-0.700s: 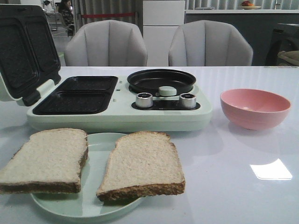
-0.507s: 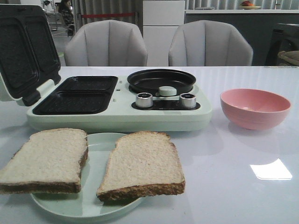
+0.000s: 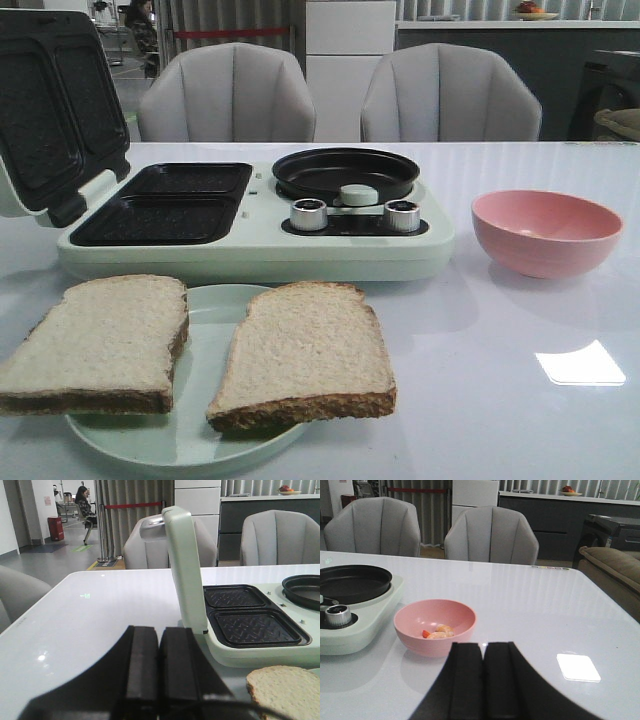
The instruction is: Make breakfast with bread and shrimp
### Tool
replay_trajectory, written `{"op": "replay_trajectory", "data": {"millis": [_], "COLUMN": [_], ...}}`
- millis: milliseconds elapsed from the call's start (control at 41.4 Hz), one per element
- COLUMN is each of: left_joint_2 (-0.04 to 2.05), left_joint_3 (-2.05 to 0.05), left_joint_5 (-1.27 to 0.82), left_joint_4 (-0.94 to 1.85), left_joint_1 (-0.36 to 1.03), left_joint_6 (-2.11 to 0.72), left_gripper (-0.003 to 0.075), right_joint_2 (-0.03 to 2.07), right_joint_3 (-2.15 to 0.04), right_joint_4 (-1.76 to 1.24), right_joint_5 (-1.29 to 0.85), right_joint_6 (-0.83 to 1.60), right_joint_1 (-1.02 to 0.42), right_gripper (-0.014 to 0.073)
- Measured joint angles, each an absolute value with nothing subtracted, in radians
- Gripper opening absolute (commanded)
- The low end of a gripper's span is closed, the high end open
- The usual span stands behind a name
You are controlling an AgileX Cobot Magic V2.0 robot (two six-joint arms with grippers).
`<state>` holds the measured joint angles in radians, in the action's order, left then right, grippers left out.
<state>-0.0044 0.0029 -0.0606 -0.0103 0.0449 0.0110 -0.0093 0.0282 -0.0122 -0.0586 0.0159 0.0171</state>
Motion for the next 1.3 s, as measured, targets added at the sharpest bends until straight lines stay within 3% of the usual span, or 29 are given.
{"op": "replay_trajectory", "data": {"millis": [362,652,1038,1304], "left_joint_2": [-0.004,0.008,0.253,0.412], "left_joint_3": [0.003,-0.171,-0.56,-0.605], "left_joint_5": [0.046,0.049,-0.233,-0.39], "left_joint_4": [-0.014,-0.014,-0.014,-0.014], "left_joint_1": [0.047,0.047,0.047,0.047], "left_joint_6": [0.011,0.011,0.011,0.011], "left_gripper": [0.01,0.01,0.01,0.01], "right_joint_2": [-0.009,-0.009,0.246,0.458], "right_joint_3": [0.011,-0.245,-0.575,-0.621], "right_joint_4": [-0.012,-0.012,-0.012,-0.012], "right_joint_5": [-0.026,-0.142,-0.395,-0.519], "right_joint_6": [0.016,0.016,0.016,0.016], "right_joint_1": [0.017,0.017,0.017,0.017], "right_gripper": [-0.0032,-0.0032,-0.0032,-0.0032]}}
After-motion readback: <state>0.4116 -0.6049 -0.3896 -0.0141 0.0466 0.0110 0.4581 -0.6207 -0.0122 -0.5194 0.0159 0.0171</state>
